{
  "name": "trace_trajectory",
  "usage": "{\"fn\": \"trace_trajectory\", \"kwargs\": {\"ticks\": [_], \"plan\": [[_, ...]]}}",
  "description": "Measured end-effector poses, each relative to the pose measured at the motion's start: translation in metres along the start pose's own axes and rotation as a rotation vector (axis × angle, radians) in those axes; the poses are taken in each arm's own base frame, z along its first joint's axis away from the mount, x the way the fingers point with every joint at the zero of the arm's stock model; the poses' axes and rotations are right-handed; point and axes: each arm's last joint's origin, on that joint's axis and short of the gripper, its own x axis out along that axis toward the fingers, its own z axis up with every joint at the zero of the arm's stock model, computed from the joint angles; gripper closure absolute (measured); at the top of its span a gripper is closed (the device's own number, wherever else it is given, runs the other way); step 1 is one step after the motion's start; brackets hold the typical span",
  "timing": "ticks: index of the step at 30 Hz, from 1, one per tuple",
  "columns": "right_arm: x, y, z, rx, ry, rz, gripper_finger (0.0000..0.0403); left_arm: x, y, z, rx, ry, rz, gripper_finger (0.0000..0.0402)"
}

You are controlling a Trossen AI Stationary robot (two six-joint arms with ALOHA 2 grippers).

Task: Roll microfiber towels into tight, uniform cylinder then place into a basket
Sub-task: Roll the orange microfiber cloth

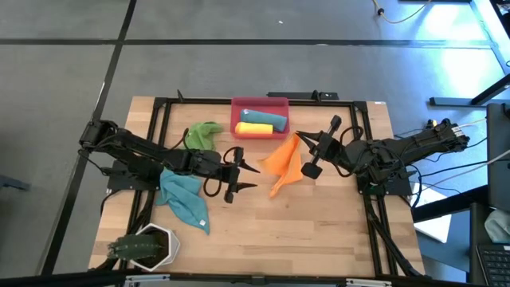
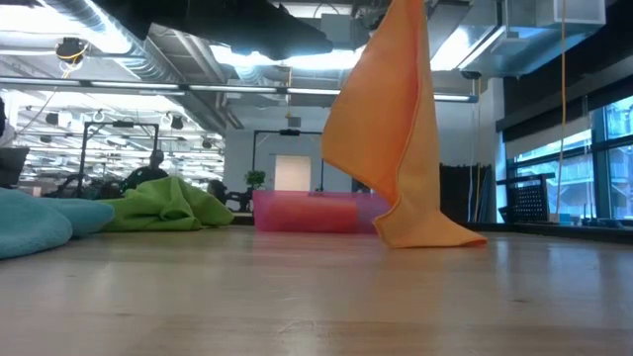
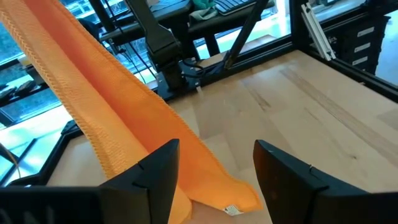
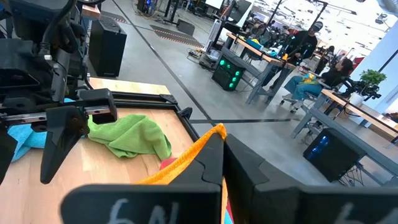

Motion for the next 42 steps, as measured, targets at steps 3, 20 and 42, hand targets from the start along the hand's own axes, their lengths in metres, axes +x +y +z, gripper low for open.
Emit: {"fn": "trace_trajectory", "kwargs": {"ticks": [3, 20, 42], "plan": [[0.0, 0.0, 0.0, 0.0, 0.0, 0.0, 0.0394, 0.0, 0.0, 0.0, -0.001, 0.0, -0.001, 0.0207], [0.0, 0.0, 0.0, 0.005, 0.001, 0.0, 0.0394, 0.0, 0.009, -0.012, -0.283, 0.102, 0.084, 0.0207], [0.0, 0.001, -0.005, 0.004, 0.036, 0.01, 0.0394, 0.027, 0.048, -0.069, -0.352, 0.244, 0.128, 0.0207]]}}
